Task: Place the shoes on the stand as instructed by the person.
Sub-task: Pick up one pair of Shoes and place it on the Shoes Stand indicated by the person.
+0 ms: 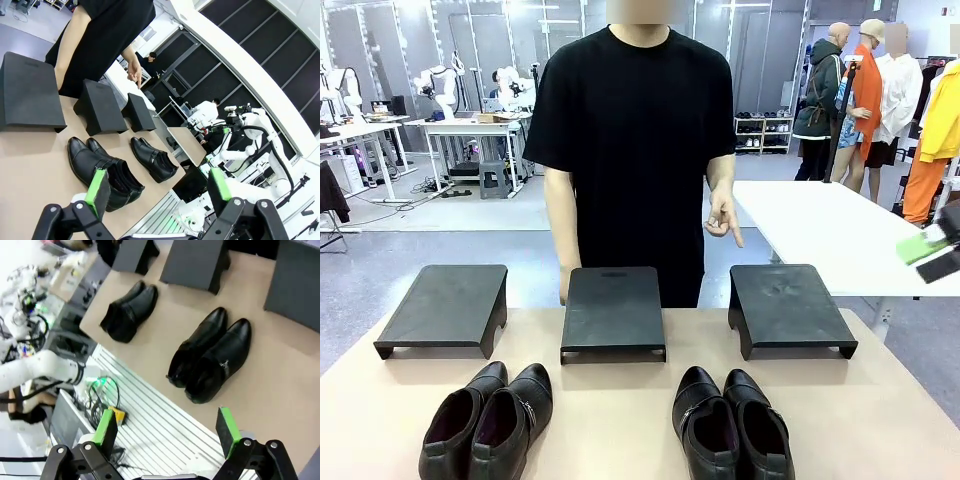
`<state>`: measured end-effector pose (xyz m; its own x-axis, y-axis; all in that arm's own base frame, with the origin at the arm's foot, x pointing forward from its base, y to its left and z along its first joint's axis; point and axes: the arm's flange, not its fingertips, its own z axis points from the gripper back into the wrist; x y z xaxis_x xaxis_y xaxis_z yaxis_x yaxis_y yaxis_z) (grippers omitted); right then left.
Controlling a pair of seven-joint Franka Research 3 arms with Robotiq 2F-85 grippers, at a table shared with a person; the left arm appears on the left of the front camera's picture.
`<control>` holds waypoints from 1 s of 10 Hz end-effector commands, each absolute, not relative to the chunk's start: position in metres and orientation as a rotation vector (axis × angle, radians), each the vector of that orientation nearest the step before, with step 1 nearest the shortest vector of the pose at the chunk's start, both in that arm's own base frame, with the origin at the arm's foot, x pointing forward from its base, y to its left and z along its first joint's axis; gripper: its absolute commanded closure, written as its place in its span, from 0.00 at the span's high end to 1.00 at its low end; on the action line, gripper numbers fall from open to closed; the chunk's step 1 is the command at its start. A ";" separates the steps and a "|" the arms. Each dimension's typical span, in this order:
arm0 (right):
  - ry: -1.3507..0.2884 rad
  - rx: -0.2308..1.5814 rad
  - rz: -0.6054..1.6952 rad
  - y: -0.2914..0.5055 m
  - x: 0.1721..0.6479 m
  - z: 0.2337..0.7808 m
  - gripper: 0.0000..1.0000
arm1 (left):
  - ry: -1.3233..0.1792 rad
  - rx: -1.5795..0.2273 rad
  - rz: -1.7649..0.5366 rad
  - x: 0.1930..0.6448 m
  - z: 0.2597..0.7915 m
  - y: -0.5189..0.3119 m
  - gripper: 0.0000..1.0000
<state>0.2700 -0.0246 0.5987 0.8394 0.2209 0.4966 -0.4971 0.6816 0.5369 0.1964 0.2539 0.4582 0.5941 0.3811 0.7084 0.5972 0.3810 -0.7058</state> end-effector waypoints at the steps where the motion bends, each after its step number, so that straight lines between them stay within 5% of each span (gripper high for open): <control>1: -0.304 0.663 0.431 0.010 0.287 0.588 1.00 | -0.997 -1.236 -0.180 0.195 0.459 0.255 1.00; 10: -0.132 0.407 0.267 0.133 0.339 0.483 1.00 | -0.997 -1.236 -0.180 0.195 0.459 0.255 1.00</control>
